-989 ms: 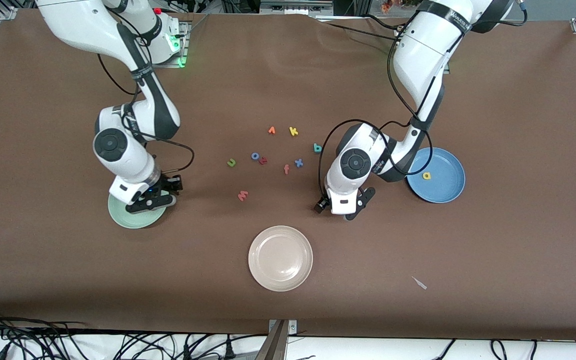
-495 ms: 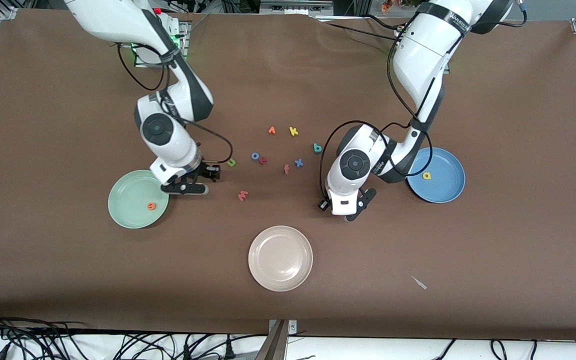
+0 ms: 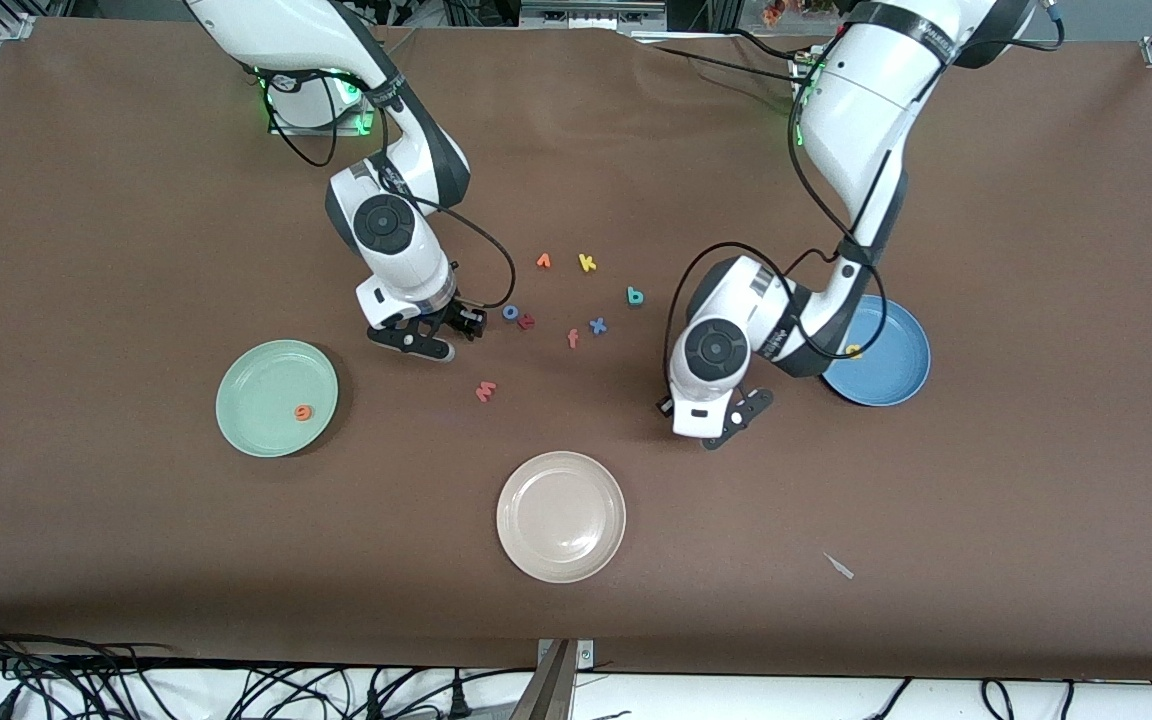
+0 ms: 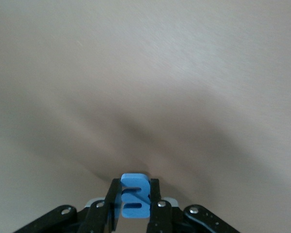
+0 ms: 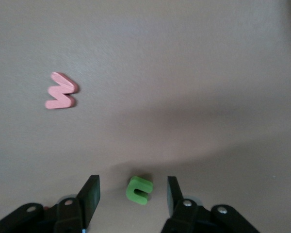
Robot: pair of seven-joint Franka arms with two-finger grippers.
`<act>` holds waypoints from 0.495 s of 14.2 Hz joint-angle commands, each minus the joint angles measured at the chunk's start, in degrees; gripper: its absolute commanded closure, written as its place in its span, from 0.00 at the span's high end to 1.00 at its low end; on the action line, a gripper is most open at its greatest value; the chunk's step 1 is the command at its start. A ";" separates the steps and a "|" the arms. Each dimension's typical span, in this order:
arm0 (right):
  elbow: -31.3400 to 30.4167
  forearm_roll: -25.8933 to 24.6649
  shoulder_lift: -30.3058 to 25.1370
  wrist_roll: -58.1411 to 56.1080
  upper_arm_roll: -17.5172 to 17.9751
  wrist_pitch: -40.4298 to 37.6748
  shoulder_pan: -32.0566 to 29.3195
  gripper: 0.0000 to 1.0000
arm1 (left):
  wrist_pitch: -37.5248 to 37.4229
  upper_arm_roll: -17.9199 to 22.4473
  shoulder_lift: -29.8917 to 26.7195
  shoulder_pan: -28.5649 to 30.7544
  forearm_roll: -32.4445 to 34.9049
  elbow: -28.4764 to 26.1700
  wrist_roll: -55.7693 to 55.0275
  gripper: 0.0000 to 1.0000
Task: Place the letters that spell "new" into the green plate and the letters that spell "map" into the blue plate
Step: 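Grasp the blue letter with the left gripper while the right gripper reaches the green letter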
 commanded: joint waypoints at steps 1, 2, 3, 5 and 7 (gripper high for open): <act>-3.51 -0.54 -0.55 3.43 -0.21 3.89 1.27 0.64 | -9.11 -0.28 -3.06 4.01 0.95 0.26 14.34 0.00; -3.59 -0.54 -0.64 4.84 -0.21 3.71 1.88 0.64 | -12.37 -0.28 -4.20 5.24 1.21 -0.35 21.09 0.00; -3.60 -0.54 -0.55 5.63 -0.21 3.62 2.15 0.64 | -13.96 -0.28 -5.60 6.82 1.30 -1.23 27.17 0.00; -3.68 -0.54 -0.55 5.82 -0.21 3.71 2.24 0.64 | -13.98 -0.45 -10.78 11.30 1.30 -5.79 35.54 0.00; -3.68 -0.54 -0.29 5.82 -0.30 3.71 2.24 0.64 | -13.11 -0.54 -15.09 14.64 1.30 -10.79 42.84 0.00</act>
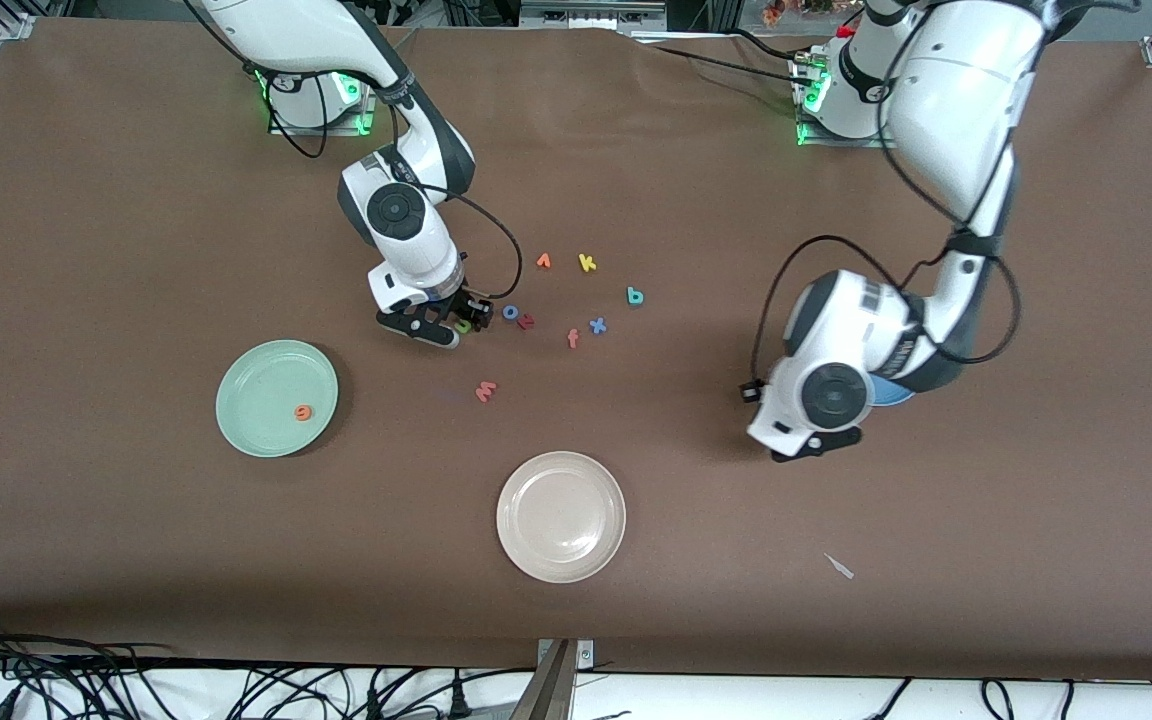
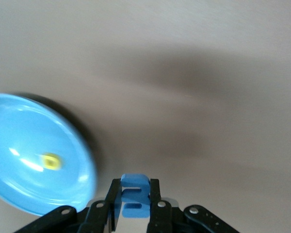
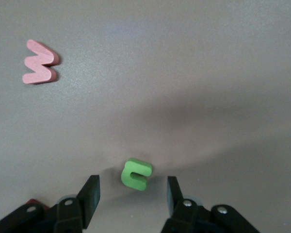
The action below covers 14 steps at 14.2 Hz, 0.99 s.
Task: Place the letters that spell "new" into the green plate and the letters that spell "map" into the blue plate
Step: 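Grasp the blue letter with the left gripper while the right gripper reaches the green letter, then place the blue letter on the blue plate with the left gripper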
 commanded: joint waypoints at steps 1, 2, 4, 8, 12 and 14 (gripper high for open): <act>-0.92 -0.63 -0.34 1.13 -0.30 0.83 0.28 0.64 | 2.24 -0.91 -8.87 3.93 1.26 -10.84 8.98 0.00; -0.92 -0.63 -0.34 1.13 -0.30 1.01 0.20 0.64 | 4.95 -0.82 -10.97 4.02 1.26 -14.69 9.52 0.00; -0.83 -0.71 0.10 1.13 -0.39 1.10 0.28 0.64 | 13.89 -0.82 -15.28 4.55 1.52 -24.35 9.96 0.00; -0.74 -0.98 0.89 1.22 -0.39 1.89 0.28 0.64 | 25.52 -0.82 -18.64 7.18 5.29 -36.33 13.04 0.00; -0.74 -1.07 1.59 1.22 -0.39 2.85 0.28 0.61 | 30.99 -0.82 -18.73 8.07 7.23 -40.39 13.30 0.10; -0.74 -1.07 1.86 1.22 -0.39 3.03 0.28 0.56 | 29.25 -0.82 -18.38 8.15 7.68 -39.61 17.50 1.00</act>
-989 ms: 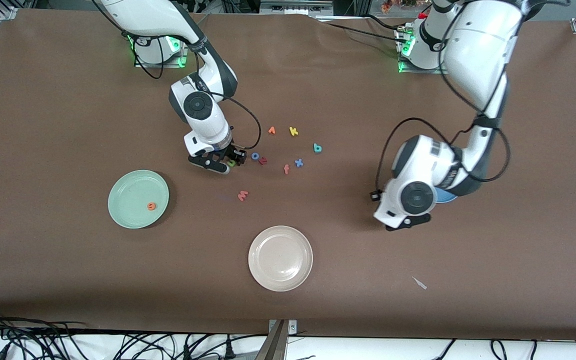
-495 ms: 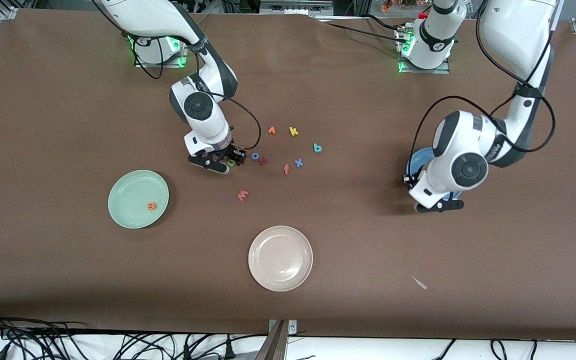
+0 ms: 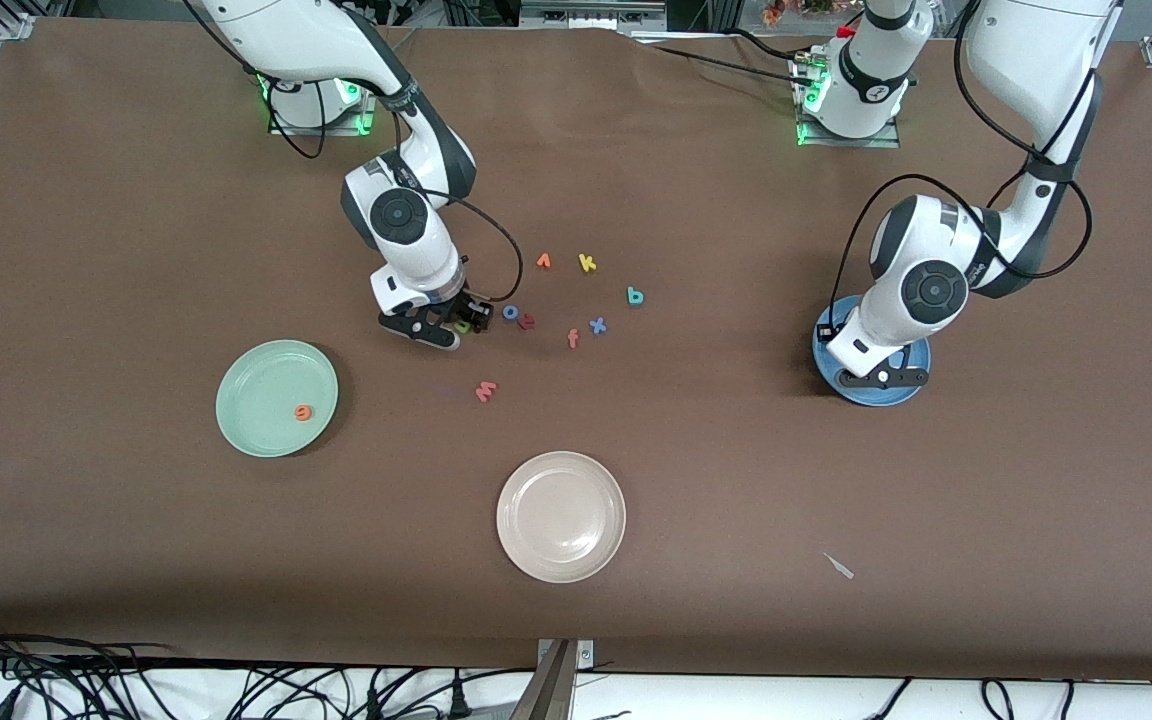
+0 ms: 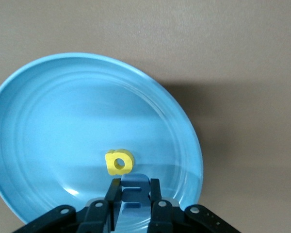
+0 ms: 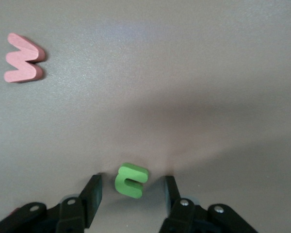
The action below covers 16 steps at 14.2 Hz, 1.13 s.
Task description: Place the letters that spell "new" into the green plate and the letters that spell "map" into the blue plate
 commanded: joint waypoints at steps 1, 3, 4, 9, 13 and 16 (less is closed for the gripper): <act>-0.66 -1.01 0.13 1.14 -0.22 1.46 0.30 0.51 | -2.88 -0.59 -2.21 1.20 1.20 0.24 4.60 1.00; -0.66 -1.01 0.22 1.14 -0.22 1.55 0.82 0.41 | -6.58 -1.81 -2.29 0.94 0.41 2.44 4.53 1.00; -0.66 -1.01 0.22 1.14 -0.31 1.47 1.08 0.36 | -6.50 -3.73 -2.38 1.03 -2.64 2.45 4.09 1.00; -0.31 -1.09 -0.48 0.35 -1.01 0.94 1.18 0.21 | -1.33 -13.66 -2.03 0.50 -10.32 2.71 -8.01 1.00; 1.70 -1.89 -4.16 -6.65 -4.17 -7.73 1.09 0.21 | 4.03 -15.79 -0.46 -6.68 -9.53 2.36 -18.57 1.00; 4.34 -1.89 -7.68 -19.20 -9.78 -16.61 1.00 0.21 | 9.57 -15.44 2.70 -12.67 -6.74 2.80 -26.21 1.00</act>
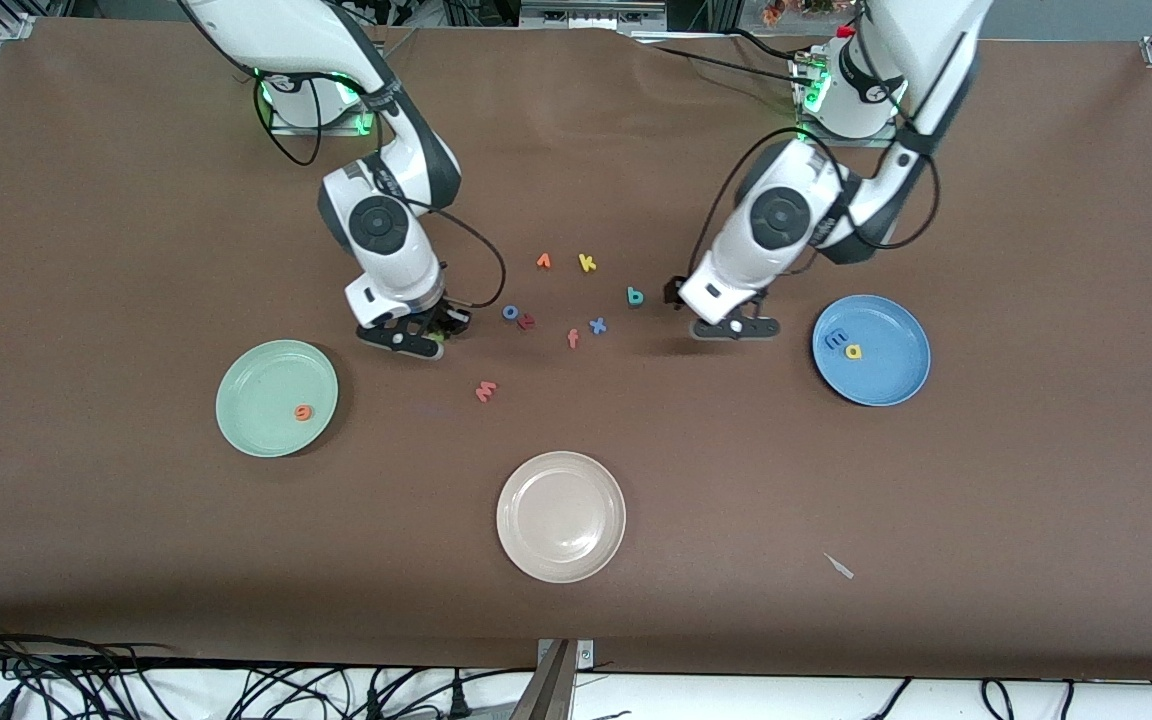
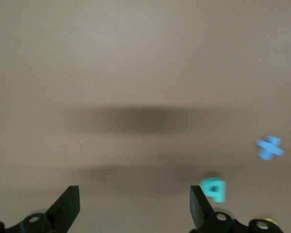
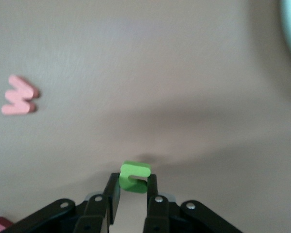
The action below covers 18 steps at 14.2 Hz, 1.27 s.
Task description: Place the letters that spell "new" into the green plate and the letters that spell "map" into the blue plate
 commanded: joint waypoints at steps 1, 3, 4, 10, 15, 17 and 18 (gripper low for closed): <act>1.71 -0.67 -4.06 -11.57 -5.74 -8.08 0.37 0.21 | 3.88 0.64 3.21 -3.85 5.11 0.48 -7.57 1.00; 2.25 -0.67 -4.59 -20.10 -9.96 -9.77 0.37 0.21 | 4.77 0.55 6.54 -6.40 11.36 3.36 -12.93 1.00; 2.25 -0.58 -4.60 -23.97 -11.81 -9.77 0.28 0.21 | 4.59 0.55 8.39 -7.45 13.38 5.04 -14.70 1.00; 1.54 0.56 -3.72 -32.71 -15.78 -8.10 -1.21 0.31 | 4.42 0.72 10.78 -9.04 15.95 6.28 -16.74 0.91; 1.55 1.00 -3.37 -36.14 -15.78 -7.31 -3.59 0.34 | 4.07 0.90 10.95 -9.31 16.74 6.55 -16.83 0.42; 1.72 2.49 -3.37 -36.14 -15.52 -7.40 -3.50 0.41 | 3.89 0.90 10.95 -9.31 16.74 6.63 -16.83 0.24; 1.72 2.93 -3.45 -35.53 -15.34 -7.49 -3.41 0.43 | 3.80 0.99 10.95 -9.31 16.74 6.63 -16.74 0.15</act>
